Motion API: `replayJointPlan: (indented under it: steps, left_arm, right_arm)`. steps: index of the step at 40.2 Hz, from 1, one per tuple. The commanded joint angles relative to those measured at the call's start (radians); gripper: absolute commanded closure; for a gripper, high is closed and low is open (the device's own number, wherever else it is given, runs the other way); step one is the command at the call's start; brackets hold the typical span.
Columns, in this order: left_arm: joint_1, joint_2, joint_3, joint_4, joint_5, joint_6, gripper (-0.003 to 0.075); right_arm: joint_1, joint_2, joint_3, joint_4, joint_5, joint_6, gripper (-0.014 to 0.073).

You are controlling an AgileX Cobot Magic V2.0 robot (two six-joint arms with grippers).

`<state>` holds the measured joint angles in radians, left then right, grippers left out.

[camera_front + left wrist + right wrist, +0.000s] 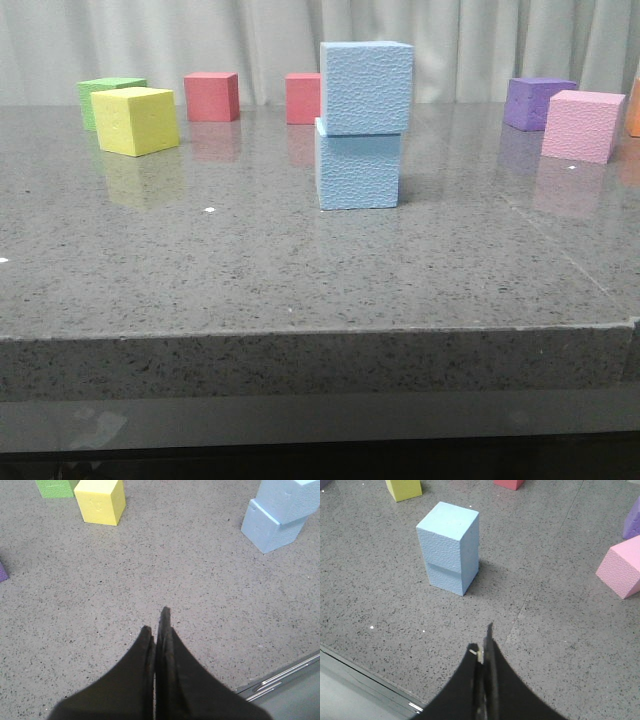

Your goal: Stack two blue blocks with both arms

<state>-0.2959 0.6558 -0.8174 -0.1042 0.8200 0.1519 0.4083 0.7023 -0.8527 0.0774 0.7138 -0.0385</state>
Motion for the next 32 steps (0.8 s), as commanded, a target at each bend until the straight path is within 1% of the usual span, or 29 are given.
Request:
replayJointPlan:
  steps: [1, 4, 7, 13, 16, 19, 24, 26, 30, 32]
  left_arm:
    - [0.015, -0.043, -0.008, -0.018, -0.095, -0.011, 0.0739]
    - [0.056, -0.103, 0.033, -0.026, -0.131, -0.011, 0.0739]
    - [0.107, -0.178, 0.094, -0.026, -0.197, -0.011, 0.0739]
    - [0.213, -0.379, 0.286, -0.026, -0.38, -0.011, 0.0739]
    - [0.253, -0.479, 0.374, -0.039, -0.435, -0.011, 0.0739]
    - [0.273, -0.555, 0.434, -0.039, -0.464, -0.011, 0.0739]
    - [0.279, -0.643, 0.499, -0.042, -0.494, -0.011, 0.0739]
    - [0.279, -0.665, 0.533, -0.058, -0.534, -0.011, 0.0739]
    - [0.279, -0.681, 0.607, -0.02, -0.602, -0.098, 0.0739]
    - [0.279, -0.681, 0.636, 0.038, -0.63, -0.165, 0.0739]
  right_arm:
    - [-0.006, -0.003, -0.025, -0.006, -0.065, -0.006, 0.0662]
    - [-0.006, -0.003, -0.025, -0.006, -0.065, -0.006, 0.0662]
    - [-0.006, -0.003, -0.025, -0.006, -0.065, -0.006, 0.0662]
    - [-0.006, -0.003, -0.025, -0.006, -0.065, -0.006, 0.0662]
    - [-0.006, -0.003, -0.025, -0.006, -0.065, -0.006, 0.0662]
    - [-0.006, -0.003, -0.025, -0.006, -0.065, -0.006, 0.0662]
    - [-0.006, -0.003, -0.025, -0.006, -0.065, -0.006, 0.0662]
    - [-0.006, -0.003, -0.025, -0.006, -0.065, -0.006, 0.0662]
    - [-0.006, -0.003, -0.025, -0.006, -0.065, -0.006, 0.0662]
    - [-0.006, -0.003, -0.025, -0.006, -0.064, -0.006, 0.0662]
